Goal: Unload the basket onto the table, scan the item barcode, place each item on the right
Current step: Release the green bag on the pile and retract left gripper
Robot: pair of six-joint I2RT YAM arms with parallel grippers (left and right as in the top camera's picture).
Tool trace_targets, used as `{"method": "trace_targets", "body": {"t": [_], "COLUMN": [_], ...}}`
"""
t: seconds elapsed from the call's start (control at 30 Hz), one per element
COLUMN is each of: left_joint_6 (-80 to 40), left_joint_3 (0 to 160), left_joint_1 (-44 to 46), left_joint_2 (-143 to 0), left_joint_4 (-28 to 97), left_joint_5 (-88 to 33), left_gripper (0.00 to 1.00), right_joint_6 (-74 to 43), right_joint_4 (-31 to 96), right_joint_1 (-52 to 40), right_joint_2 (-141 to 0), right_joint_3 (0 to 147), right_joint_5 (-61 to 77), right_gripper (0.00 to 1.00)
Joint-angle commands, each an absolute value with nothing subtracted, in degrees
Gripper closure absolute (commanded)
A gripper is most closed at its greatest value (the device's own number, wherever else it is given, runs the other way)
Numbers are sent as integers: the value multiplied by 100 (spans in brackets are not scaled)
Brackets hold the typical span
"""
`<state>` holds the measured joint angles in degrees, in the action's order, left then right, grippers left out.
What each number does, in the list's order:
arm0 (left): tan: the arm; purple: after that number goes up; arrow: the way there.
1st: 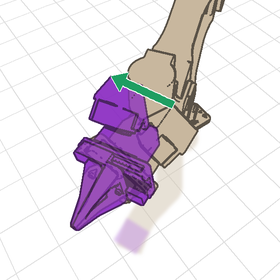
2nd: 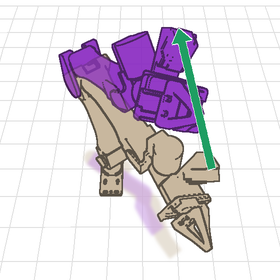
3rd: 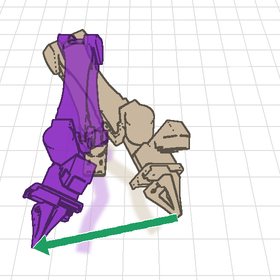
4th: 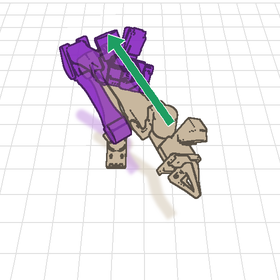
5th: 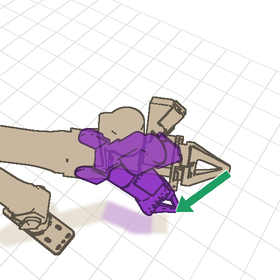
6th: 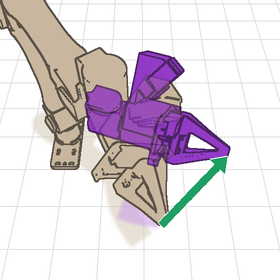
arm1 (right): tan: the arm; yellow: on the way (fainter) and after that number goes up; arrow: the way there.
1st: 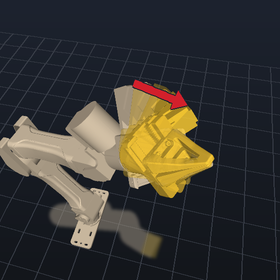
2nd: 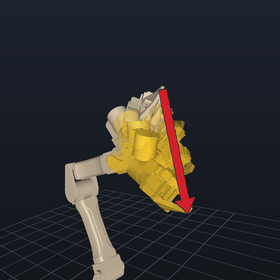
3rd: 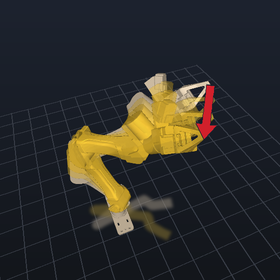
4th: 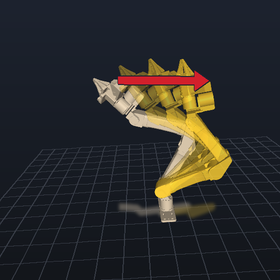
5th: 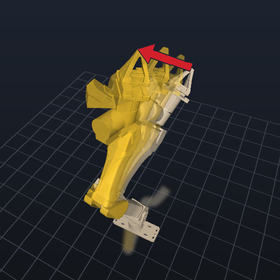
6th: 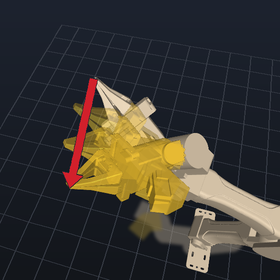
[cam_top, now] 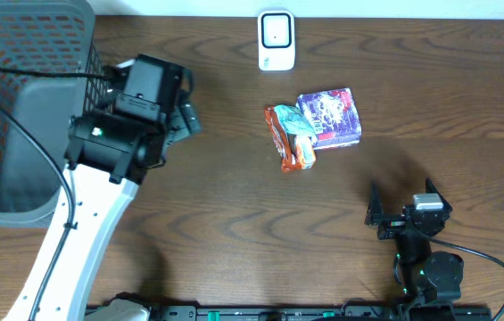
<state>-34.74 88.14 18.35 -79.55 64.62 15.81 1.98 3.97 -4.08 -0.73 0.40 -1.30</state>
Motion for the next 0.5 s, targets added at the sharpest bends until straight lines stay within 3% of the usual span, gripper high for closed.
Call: {"method": "trace_targets", "body": {"t": [0.0,0.47], "left_joint_6": [-3651,-4381], "left_joint_3": [8899,8829], "left_joint_1": [1712,869], "left_joint_2": [-7898,-7898], "left_joint_4": [6685,7179], "left_joint_5": [1730,1704], "left_gripper": [2,2], "right_joint_6": [242,242], "right_joint_4": [410,410], "right_joint_1": [-384,-384], "right_joint_2": [-75,-75], "right_joint_3": [32,32], "right_joint_5": [-183,-183], "right_gripper": [1,1]}}
